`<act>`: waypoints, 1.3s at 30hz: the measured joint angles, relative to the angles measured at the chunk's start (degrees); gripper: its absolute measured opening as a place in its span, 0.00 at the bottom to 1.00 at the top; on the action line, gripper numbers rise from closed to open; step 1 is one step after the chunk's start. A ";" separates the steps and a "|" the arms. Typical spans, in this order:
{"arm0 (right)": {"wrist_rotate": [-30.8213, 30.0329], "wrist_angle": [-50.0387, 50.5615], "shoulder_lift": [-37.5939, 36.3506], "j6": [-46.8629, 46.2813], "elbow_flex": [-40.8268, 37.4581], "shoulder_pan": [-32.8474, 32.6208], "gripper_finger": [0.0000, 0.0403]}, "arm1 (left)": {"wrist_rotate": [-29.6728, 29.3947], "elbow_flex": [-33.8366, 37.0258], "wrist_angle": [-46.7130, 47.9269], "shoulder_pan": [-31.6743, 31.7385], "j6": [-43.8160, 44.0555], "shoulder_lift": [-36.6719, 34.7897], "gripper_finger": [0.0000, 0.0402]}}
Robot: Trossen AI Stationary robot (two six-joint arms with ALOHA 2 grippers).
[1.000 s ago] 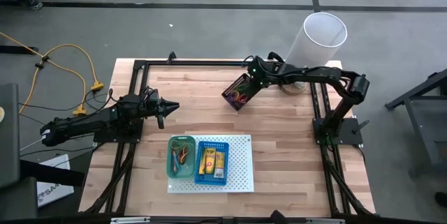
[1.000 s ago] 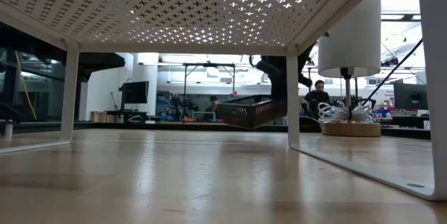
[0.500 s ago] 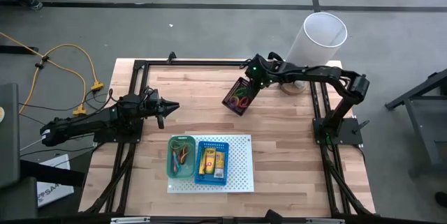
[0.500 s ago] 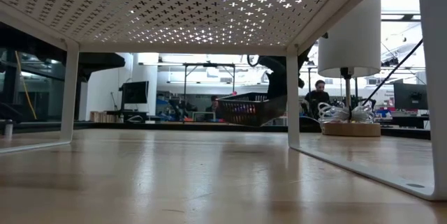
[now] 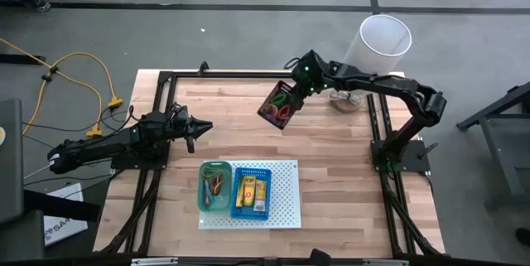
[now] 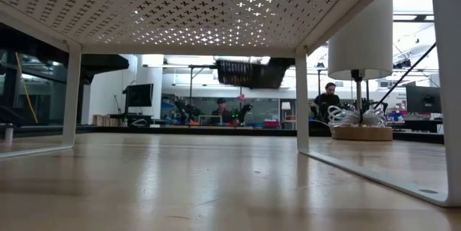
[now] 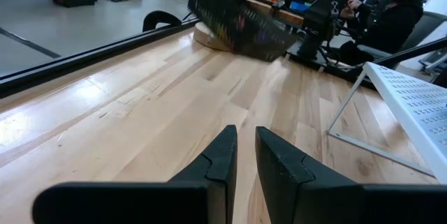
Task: Pick & Place Office Desk Supplies
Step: Put the black bin on the shelf
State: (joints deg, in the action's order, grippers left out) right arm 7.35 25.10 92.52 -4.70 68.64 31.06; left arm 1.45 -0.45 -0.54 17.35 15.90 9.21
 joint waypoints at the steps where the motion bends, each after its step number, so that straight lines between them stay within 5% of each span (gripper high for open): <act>1: 0.74 0.79 -0.20 0.70 1.30 -0.11 0.01 | 0.00 0.00 0.00 0.02 0.00 0.00 0.12; 16: 3.94 20.02 -0.97 10.97 19.41 -3.20 0.01 | 0.00 0.00 0.00 -0.01 0.00 0.00 0.12; 23: 10.63 26.70 -1.05 11.16 21.12 -5.10 0.01 | 0.00 0.00 0.00 -0.01 0.00 0.00 0.12; 39: 9.37 36.74 -2.78 7.29 21.10 -16.39 0.01 | 0.00 0.00 0.00 0.01 0.00 0.00 0.12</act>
State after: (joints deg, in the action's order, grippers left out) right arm 16.72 61.85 89.73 2.59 89.73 14.67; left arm 1.45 -0.45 -0.54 17.36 15.90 9.21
